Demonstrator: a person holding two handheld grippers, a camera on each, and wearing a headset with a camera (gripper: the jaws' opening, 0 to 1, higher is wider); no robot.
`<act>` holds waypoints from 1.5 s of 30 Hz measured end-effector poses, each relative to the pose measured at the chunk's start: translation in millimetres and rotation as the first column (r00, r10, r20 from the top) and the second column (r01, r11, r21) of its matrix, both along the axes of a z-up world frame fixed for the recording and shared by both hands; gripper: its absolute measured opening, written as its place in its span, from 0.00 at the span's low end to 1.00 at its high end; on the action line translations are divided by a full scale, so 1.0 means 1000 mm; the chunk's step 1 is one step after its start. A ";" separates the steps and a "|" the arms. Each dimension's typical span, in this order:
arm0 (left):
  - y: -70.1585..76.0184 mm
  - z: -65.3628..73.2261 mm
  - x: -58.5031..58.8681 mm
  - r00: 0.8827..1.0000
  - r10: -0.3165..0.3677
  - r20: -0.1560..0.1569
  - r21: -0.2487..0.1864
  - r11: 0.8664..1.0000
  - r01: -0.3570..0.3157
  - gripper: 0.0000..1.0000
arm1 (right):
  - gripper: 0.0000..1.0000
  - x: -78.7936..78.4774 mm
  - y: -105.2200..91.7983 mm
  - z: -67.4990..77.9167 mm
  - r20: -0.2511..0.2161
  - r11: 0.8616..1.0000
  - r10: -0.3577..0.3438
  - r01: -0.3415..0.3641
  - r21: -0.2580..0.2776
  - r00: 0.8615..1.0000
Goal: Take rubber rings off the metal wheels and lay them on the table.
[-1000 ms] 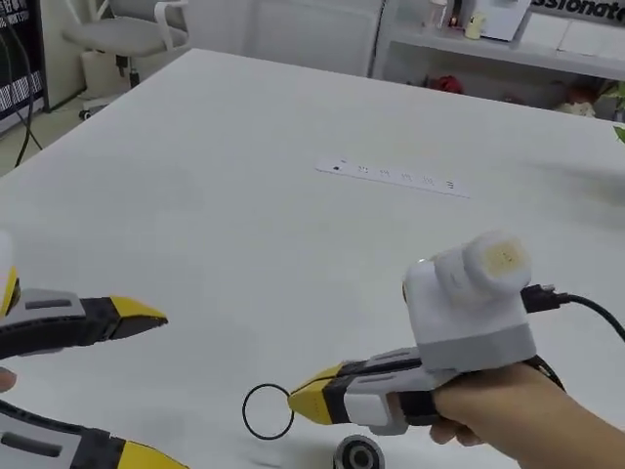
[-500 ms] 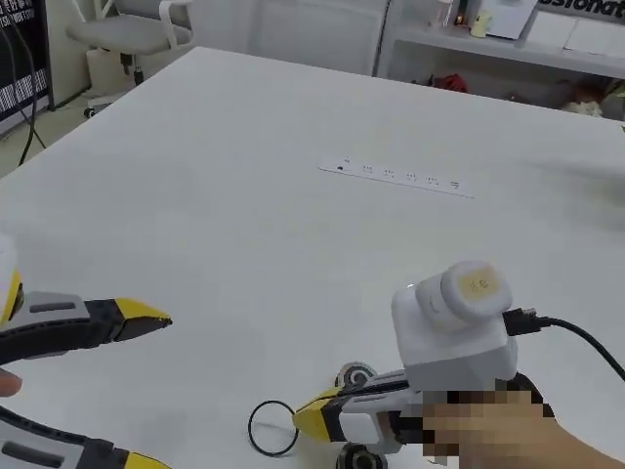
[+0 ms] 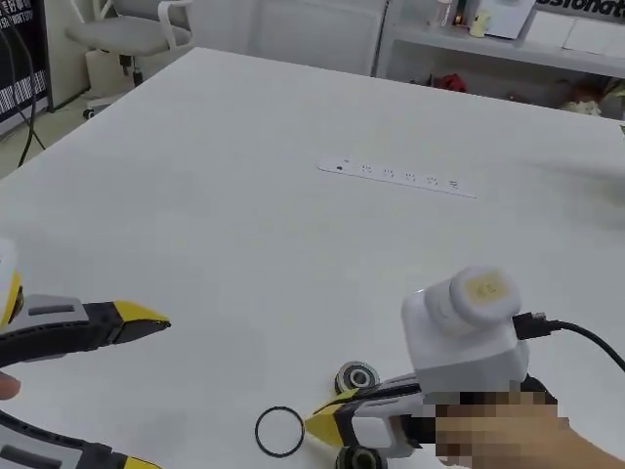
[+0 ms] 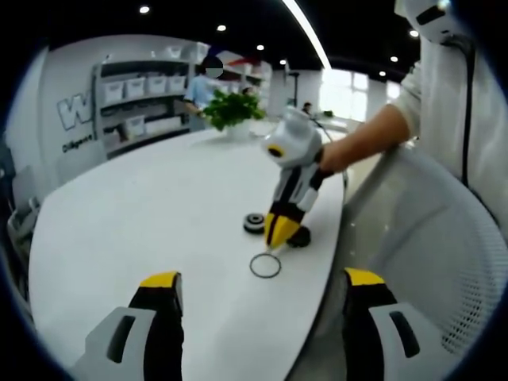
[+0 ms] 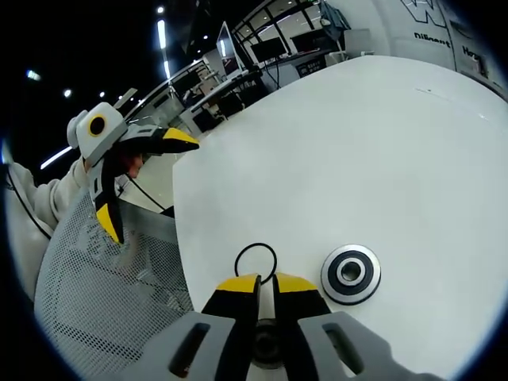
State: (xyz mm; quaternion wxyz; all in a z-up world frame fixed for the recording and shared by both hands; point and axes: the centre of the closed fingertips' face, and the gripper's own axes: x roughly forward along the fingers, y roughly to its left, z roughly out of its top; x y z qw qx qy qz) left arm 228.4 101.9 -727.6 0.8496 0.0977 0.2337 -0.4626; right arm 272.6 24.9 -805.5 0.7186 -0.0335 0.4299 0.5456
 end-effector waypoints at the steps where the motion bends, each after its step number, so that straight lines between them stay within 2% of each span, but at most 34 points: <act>1: 0.000 0.000 0.000 1.000 0.000 0.000 0.000 1.000 0.000 0.84 | 0.04 0.000 0.000 0.001 0.000 1.000 0.001 -0.001 0.001 1.000; 9: 0.001 0.003 0.000 1.000 0.001 0.003 0.002 1.000 -0.001 0.84 | 0.05 -0.006 -0.007 0.011 0.014 0.999 0.039 -0.039 0.026 0.999; 12: 0.000 0.003 0.000 1.000 -0.002 0.004 0.005 1.000 0.002 0.84 | 0.06 -0.009 -0.013 0.013 0.043 0.998 0.062 -0.063 0.020 0.997; 14: 0.000 0.004 0.000 1.000 -0.004 0.005 0.009 1.000 0.004 0.84 | 0.06 -0.010 -0.018 0.016 0.044 0.997 0.066 -0.067 0.030 0.997; 27: -0.007 0.012 0.001 0.999 -0.032 0.012 0.022 0.999 0.031 0.84 | 0.08 -0.004 -0.048 0.035 0.078 0.995 0.028 -0.035 0.091 0.997; 33: -0.015 0.020 0.003 0.999 -0.053 0.014 0.022 0.998 0.052 0.84 | 0.11 -0.001 -0.065 0.035 0.079 0.995 -0.012 0.004 0.098 0.997; 37: -0.027 0.031 0.002 0.996 -0.086 0.025 0.008 0.996 0.086 0.84 | 0.13 -0.001 -0.072 0.032 0.073 0.994 -0.036 0.028 0.110 0.997; 45: -0.045 0.033 -0.001 0.984 -0.178 0.023 0.061 0.982 0.177 0.85 | 0.16 -0.014 -0.075 0.023 0.088 0.995 -0.019 0.010 0.102 0.996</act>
